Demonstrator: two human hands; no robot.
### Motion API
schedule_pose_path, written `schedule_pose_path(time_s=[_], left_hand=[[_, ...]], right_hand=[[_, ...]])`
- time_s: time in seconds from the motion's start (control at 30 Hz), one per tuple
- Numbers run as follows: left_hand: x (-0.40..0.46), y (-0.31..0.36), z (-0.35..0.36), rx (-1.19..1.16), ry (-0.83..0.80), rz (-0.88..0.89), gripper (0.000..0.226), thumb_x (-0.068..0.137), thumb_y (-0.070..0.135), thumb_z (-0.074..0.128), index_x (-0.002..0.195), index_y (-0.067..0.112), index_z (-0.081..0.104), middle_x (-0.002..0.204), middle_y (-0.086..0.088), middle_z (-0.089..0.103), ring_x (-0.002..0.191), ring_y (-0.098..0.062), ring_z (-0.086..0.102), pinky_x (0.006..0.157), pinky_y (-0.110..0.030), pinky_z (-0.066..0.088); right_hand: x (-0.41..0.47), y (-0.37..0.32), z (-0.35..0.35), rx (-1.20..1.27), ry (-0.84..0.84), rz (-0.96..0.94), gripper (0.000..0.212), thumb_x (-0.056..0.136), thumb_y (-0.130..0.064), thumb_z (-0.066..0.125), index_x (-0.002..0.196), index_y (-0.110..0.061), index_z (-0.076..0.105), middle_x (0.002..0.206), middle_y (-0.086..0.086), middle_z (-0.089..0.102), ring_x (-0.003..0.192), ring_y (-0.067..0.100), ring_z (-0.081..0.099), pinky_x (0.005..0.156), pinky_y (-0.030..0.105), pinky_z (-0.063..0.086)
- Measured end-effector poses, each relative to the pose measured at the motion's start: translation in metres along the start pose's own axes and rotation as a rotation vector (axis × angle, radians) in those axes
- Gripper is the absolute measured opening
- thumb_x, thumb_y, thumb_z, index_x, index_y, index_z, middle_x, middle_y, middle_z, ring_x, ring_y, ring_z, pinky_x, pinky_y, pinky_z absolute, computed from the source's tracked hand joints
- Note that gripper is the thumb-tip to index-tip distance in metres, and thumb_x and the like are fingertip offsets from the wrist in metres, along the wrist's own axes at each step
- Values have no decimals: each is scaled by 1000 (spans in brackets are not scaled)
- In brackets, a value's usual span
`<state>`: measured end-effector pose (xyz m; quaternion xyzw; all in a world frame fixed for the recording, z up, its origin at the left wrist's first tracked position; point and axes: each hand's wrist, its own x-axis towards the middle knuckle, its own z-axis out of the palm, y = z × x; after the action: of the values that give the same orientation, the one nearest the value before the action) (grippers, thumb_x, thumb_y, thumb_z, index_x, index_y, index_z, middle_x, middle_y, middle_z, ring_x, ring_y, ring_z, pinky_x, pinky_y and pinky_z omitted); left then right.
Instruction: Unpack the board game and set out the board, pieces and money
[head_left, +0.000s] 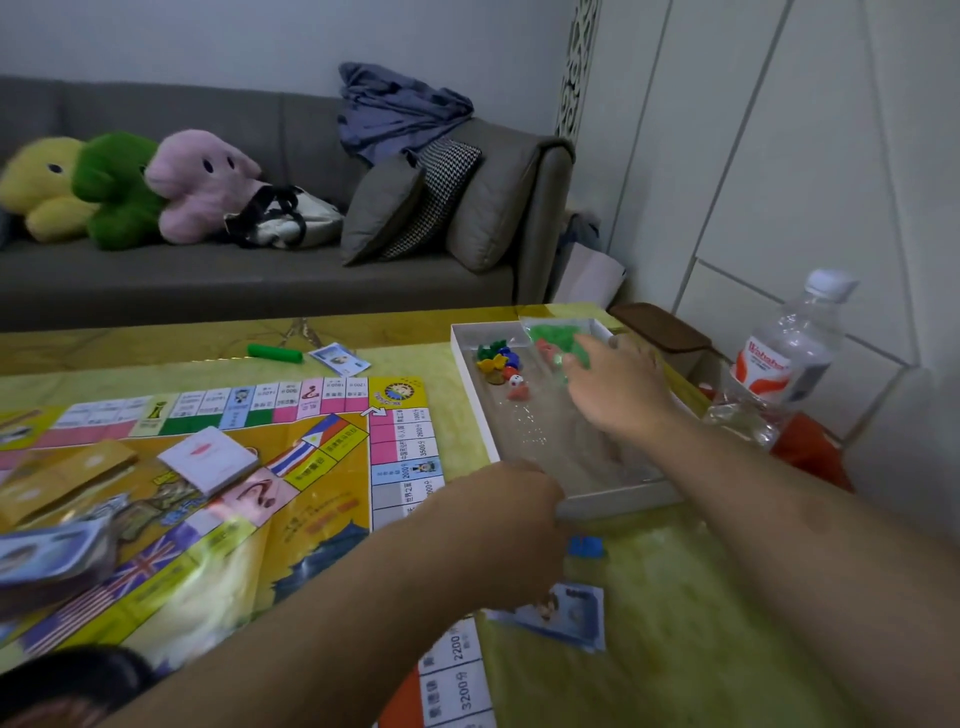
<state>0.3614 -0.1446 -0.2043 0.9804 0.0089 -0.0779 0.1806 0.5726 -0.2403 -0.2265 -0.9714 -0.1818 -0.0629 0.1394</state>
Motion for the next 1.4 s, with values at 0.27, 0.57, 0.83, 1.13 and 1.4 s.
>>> schedule_pose_path(time_s=[0.27,0.57,0.83,1.13,1.4], left_hand=[[-42,20,-24,-155,234,-61,24,103,27,50,117,31,68,115,2,70,98,-18,68,88,-42,60],[-127,82,-8,-234,304,48,15,100,26,59,99,31,73,91,13,72,90,-8,66,77,-27,52],[-185,88,9,-285,341,25,20,98,20,59,93,32,75,86,15,73,78,-6,66,62,-15,45],[-237,62,16,-331,383,-32,18,99,23,58,91,31,72,79,16,71,74,1,66,65,-21,53],[-278,12,15,-358,471,-136,21,102,29,58,85,27,70,74,9,72,60,-5,61,53,-21,45]], right_hand=[[-169,-1,-65,552,224,-140,30,104,-16,53,76,-10,62,70,4,59,70,17,56,64,38,43],[-326,5,-81,729,-17,5,28,99,-14,52,73,-6,58,67,10,57,58,11,46,51,32,33],[-378,10,-81,697,-120,35,31,99,-21,52,71,-8,54,63,5,52,54,8,42,48,32,34],[-401,-9,-81,720,-44,-63,35,98,-14,59,63,-12,54,54,0,48,50,5,41,47,29,32],[-409,-29,-77,723,-17,-119,44,95,-9,61,56,-18,43,50,-6,38,48,6,36,45,23,26]])
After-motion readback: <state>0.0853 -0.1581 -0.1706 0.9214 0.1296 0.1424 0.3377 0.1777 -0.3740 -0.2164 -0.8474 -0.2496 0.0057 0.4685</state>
